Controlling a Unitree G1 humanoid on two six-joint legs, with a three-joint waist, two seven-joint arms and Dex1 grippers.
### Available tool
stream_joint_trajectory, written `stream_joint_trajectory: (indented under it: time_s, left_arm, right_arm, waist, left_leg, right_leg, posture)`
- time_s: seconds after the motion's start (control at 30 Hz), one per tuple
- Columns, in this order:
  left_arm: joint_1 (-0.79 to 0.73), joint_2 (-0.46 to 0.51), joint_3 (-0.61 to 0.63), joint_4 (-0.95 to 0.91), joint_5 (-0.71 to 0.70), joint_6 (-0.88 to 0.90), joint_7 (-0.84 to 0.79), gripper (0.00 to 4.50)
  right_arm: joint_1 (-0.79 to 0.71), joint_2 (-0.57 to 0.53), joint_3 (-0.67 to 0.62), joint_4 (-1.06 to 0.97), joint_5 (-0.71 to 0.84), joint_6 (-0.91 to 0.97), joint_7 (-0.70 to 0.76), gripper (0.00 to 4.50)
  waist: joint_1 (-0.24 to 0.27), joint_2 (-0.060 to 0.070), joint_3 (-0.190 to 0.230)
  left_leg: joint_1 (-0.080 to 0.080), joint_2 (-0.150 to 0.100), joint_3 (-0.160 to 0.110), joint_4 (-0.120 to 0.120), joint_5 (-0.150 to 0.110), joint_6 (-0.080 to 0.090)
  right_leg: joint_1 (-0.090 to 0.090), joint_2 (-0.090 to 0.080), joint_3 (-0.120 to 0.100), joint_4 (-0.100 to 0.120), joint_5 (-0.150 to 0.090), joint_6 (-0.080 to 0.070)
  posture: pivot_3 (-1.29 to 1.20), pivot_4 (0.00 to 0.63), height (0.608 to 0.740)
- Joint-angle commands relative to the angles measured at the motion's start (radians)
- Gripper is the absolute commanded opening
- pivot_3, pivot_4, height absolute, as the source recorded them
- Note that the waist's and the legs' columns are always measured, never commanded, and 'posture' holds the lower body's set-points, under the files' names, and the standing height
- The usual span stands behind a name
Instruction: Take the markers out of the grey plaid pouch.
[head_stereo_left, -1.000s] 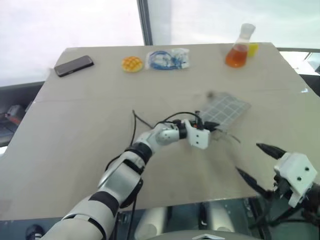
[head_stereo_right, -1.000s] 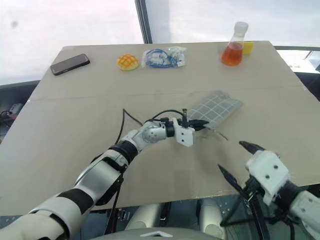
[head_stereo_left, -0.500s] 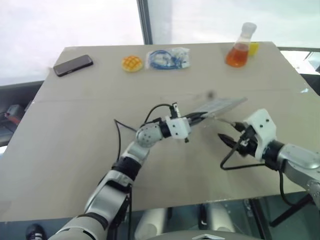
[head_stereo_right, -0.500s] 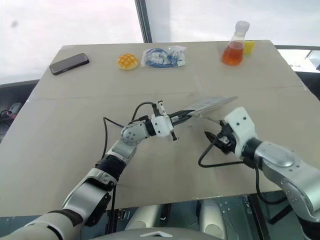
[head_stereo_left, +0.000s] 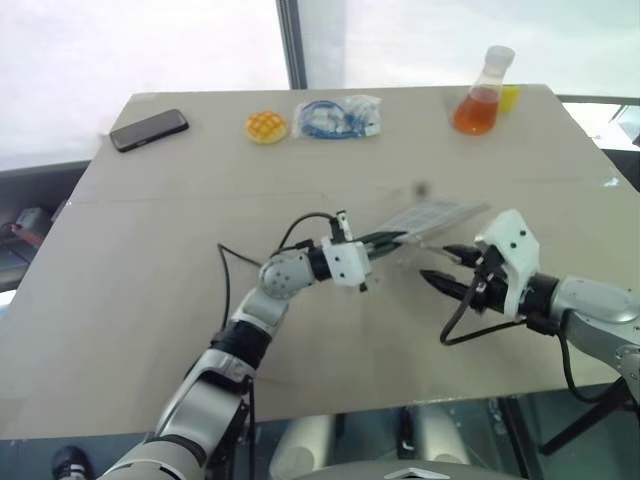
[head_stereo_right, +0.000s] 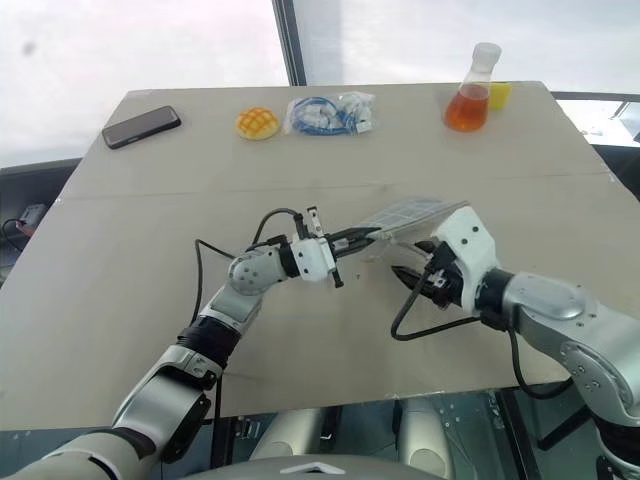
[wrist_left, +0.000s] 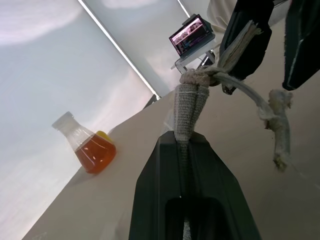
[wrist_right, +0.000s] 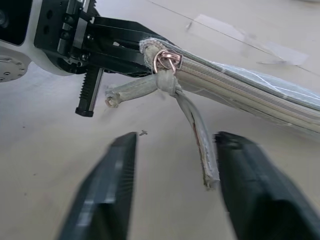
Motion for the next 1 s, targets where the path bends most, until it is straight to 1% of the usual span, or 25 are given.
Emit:
stream_joint_trajectory:
  time_s: [0.03,0.07,0.1,0.37,0.43,0.6,0.67,0.73,0.8,0.87,0.93,1.0]
  left_arm:
    - [0.006,0.003,0.008,-0.031,-0.020,-0.036,-0.012,0.00]
    - [0.008,0.004,0.008,-0.031,-0.023,-0.042,-0.017,0.00]
    - [0.010,0.005,0.009,-0.030,-0.029,-0.049,-0.024,0.00]
    - [0.021,0.021,0.015,-0.025,-0.050,-0.071,-0.063,0.00]
    - [0.023,0.023,0.016,-0.024,-0.050,-0.069,-0.066,0.00]
    - [0.019,0.018,0.022,-0.023,-0.050,-0.068,-0.063,0.00]
    - [0.021,0.014,0.026,-0.030,-0.071,-0.065,-0.069,0.00]
    - [0.040,0.014,0.035,-0.065,-0.162,-0.048,-0.109,0.00]
    - [0.064,0.031,0.032,-0.123,-0.308,0.011,-0.216,0.00]
    - [0.099,0.063,0.038,-0.204,-0.451,0.139,-0.327,0.00]
    - [0.123,0.091,0.071,-0.281,-0.568,0.259,-0.390,0.00]
    - [0.139,0.106,0.098,-0.343,-0.628,0.340,-0.408,0.00]
  right_arm:
    - [-0.007,-0.017,-0.028,-0.001,-0.005,-0.014,0.017,0.59]
    - [-0.009,-0.016,-0.030,0.002,-0.006,-0.015,0.017,0.05]
    - [-0.012,-0.016,-0.034,0.006,-0.006,-0.015,0.016,0.01]
    - [-0.018,-0.052,-0.088,0.027,0.003,-0.019,0.052,0.01]
    - [-0.008,-0.074,-0.086,0.021,-0.006,-0.027,0.074,0.01]
    - [-0.007,-0.069,-0.076,0.040,-0.013,-0.027,0.071,0.01]
    - [-0.004,-0.069,-0.077,0.059,-0.031,-0.032,0.064,0.01]
    - [0.005,-0.078,-0.098,0.113,-0.084,-0.040,0.036,0.01]
    - [0.011,-0.093,-0.109,0.175,-0.147,-0.048,0.005,0.01]
    - [0.012,-0.102,-0.120,0.231,-0.199,-0.049,-0.025,0.01]
    - [0.012,-0.105,-0.140,0.261,-0.221,-0.036,-0.040,0.01]
    - [0.014,-0.107,-0.157,0.257,-0.226,-0.027,-0.039,0.01]
  waist:
    - [0.000,0.000,0.000]
    - [0.000,0.000,0.000]
    - [0.000,0.000,0.000]
    - [0.000,0.000,0.000]
    - [0.000,0.000,0.000]
    - [0.000,0.000,0.000]
    - [0.000,0.000,0.000]
    - [0.000,0.000,0.000]
    - [-0.001,0.000,0.000]
    - [-0.003,0.000,0.000]
    - [-0.008,0.002,0.001]
    - [-0.011,0.002,0.001]
  left_leg:
    - [0.000,0.000,0.000,0.000,0.000,0.000]
    - [0.000,0.000,0.000,0.000,0.000,0.000]
    - [0.000,0.000,0.000,0.000,0.000,0.000]
    - [0.000,0.000,0.000,0.000,0.000,0.000]
    - [0.000,0.000,0.000,0.000,0.000,0.000]
    - [0.000,0.000,0.000,0.000,0.000,0.000]
    - [0.000,0.000,0.000,0.000,0.000,0.000]
    - [0.000,0.000,0.000,0.000,0.000,0.000]
    - [0.000,0.000,0.000,0.000,0.000,0.000]
    - [0.000,0.000,0.001,0.000,0.000,0.000]
    - [0.000,0.000,0.001,0.000,0.000,0.000]
    - [0.000,0.000,0.001,0.000,0.000,0.000]
  right_leg:
    - [0.000,0.000,0.000,0.000,0.000,0.000]
    - [0.000,0.000,0.000,0.000,0.000,0.000]
    - [0.000,0.000,0.000,0.000,0.000,0.000]
    - [0.000,0.000,0.000,0.000,0.000,0.000]
    - [0.000,0.000,0.000,0.000,0.000,0.000]
    - [0.000,0.000,0.000,0.000,-0.001,0.001]
    - [0.000,0.000,0.000,0.000,-0.001,0.002]
    - [0.000,0.000,0.000,0.000,-0.001,0.002]
    - [0.000,-0.001,0.000,0.000,-0.001,0.001]
    - [0.000,-0.001,0.001,0.000,0.000,-0.001]
    - [-0.001,-0.001,0.001,0.000,0.000,-0.002]
    - [-0.002,0.000,0.001,0.000,0.000,-0.002]
  posture:
    - [0.00,0.150,0.740]
    - [0.00,0.150,0.740]
    - [0.00,0.150,0.740]
    - [0.00,0.150,0.740]
    - [0.00,0.150,0.740]
    - [0.00,0.150,0.740]
    - [0.00,0.150,0.740]
    - [0.00,0.150,0.740]
    - [0.00,0.150,0.740]
    - [0.00,0.150,0.740]
    - [0.00,0.150,0.740]
    - [0.00,0.150,0.740]
